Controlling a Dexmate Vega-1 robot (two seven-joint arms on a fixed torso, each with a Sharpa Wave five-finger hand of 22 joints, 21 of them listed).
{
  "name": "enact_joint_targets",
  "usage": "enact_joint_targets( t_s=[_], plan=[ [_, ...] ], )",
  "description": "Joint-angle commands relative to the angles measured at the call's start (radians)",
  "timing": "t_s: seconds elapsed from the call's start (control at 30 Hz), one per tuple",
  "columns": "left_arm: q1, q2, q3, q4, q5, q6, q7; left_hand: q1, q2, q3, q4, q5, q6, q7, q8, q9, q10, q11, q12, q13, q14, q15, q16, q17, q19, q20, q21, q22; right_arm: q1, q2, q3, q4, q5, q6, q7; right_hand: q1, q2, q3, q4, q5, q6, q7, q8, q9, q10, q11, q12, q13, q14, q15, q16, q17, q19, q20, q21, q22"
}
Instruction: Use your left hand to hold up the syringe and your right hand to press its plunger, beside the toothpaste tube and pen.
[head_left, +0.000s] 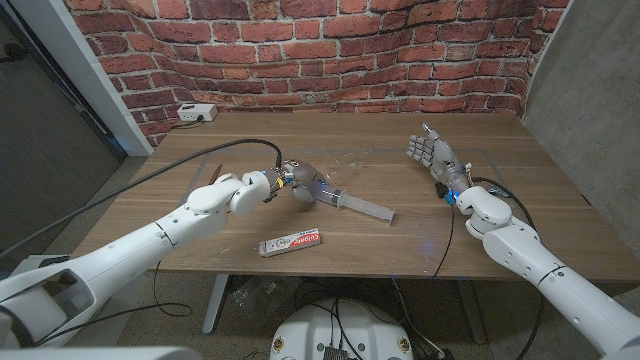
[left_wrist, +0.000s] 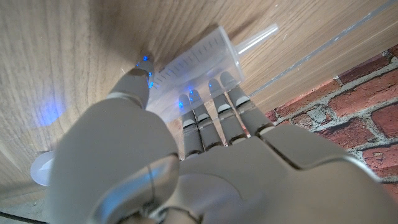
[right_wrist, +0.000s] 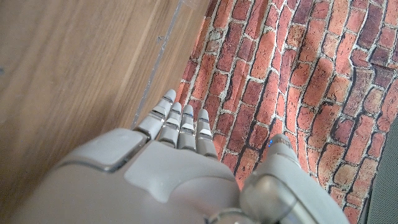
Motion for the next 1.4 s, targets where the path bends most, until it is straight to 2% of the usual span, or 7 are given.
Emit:
enact_joint_targets(
  t_s=[0.03,0.37,0.5,0.57,0.7,1.0,1.4],
  plan=[
    [-0.008,-0.027,0.023,0.037,-0.003,-0.001,0.021,0.019,0.005,0.011,0.005,-0.009,0.006,0.001,-0.001,0.002,0.007,-0.002,-0.007,0.004,0.010,-0.085,-0.004,0.000,0.014,0.000,0.008,0.003,-0.004,-0.007,0.004,-0.007,-0.007,0.003,-0.004,0.008,0.004,0.003,-0.006,-0.002,0.008,-0.001,-0.002,0.002,0.009,0.004,-0.002,0.003,0.009,0.000,0.000,0.006,0.008,0.000,-0.001,0.001],
    [-0.031,-0.047,0.045,0.071,-0.027,-0.029,0.019,0.077,0.030,0.032,0.007,-0.040,0.060,-0.002,0.013,0.003,0.050,-0.001,0.001,0.005,0.046,-0.098,0.000,0.001,0.049,-0.009,0.018,0.001,-0.002,-0.006,0.006,-0.001,0.001,0.004,0.005,0.008,0.004,0.002,-0.007,-0.002,0.007,-0.001,-0.003,0.002,0.010,0.003,-0.002,0.003,0.011,-0.001,0.001,0.006,0.009,0.000,-0.001,0.002],
    [-0.036,-0.052,0.041,0.083,-0.054,-0.048,0.029,0.135,0.060,0.055,0.014,-0.092,0.129,0.001,0.027,0.004,0.124,-0.005,0.014,0.007,0.113,-0.119,0.008,0.001,0.102,-0.022,0.034,0.000,0.000,-0.004,0.005,0.006,0.002,0.009,0.011,0.008,0.004,0.002,-0.007,-0.002,0.007,-0.003,-0.003,0.002,0.011,0.003,-0.001,0.003,0.011,0.000,0.001,0.006,0.009,0.000,-0.001,0.002],
    [-0.038,-0.052,0.039,0.084,-0.063,-0.051,0.031,0.171,0.075,0.070,0.010,-0.107,0.178,0.003,0.039,0.004,0.151,0.022,0.016,0.007,0.152,-0.123,0.013,0.000,0.128,-0.037,0.042,-0.002,0.001,-0.003,0.005,0.008,0.004,0.011,0.012,0.008,0.004,0.001,-0.007,-0.002,0.007,-0.002,-0.003,0.002,0.011,0.003,-0.001,0.003,0.010,-0.001,0.000,0.006,0.009,0.000,-0.002,0.002],
    [-0.032,-0.051,0.026,0.085,-0.086,-0.055,0.057,0.211,0.091,0.088,0.018,-0.125,0.300,0.001,0.067,0.004,0.265,0.012,0.036,0.008,0.259,-0.138,0.023,-0.002,0.203,-0.057,0.067,-0.004,0.001,-0.001,0.006,0.010,0.008,0.013,0.016,0.008,0.004,0.001,-0.007,-0.002,0.008,-0.001,-0.003,0.002,0.010,0.003,-0.002,0.003,0.011,0.001,0.000,0.006,0.009,0.000,-0.002,0.002],
    [-0.027,-0.043,0.014,0.067,-0.113,-0.050,0.057,0.233,0.106,0.110,0.030,-0.128,0.455,0.018,0.087,0.000,0.406,0.017,0.043,0.004,0.415,-0.151,0.024,-0.006,0.301,-0.075,0.103,-0.006,0.005,0.004,0.004,0.023,0.007,0.030,0.029,0.007,0.004,0.001,-0.008,-0.002,0.007,-0.001,-0.003,0.002,0.011,0.004,-0.002,0.003,0.010,0.000,0.000,0.006,0.010,-0.001,-0.002,0.002],
    [-0.007,-0.023,0.005,0.021,-0.072,-0.035,0.095,0.235,0.116,0.118,0.035,-0.129,0.489,0.026,0.087,0.000,0.436,0.015,0.040,0.005,0.450,-0.157,0.018,-0.006,0.323,-0.077,0.111,-0.006,0.001,0.006,0.005,0.025,0.006,0.042,0.032,0.007,0.005,0.000,-0.009,-0.002,0.008,0.000,-0.003,0.002,0.013,0.002,-0.001,0.003,0.012,0.000,0.000,0.006,0.011,0.000,-0.003,0.002]
  ],
)
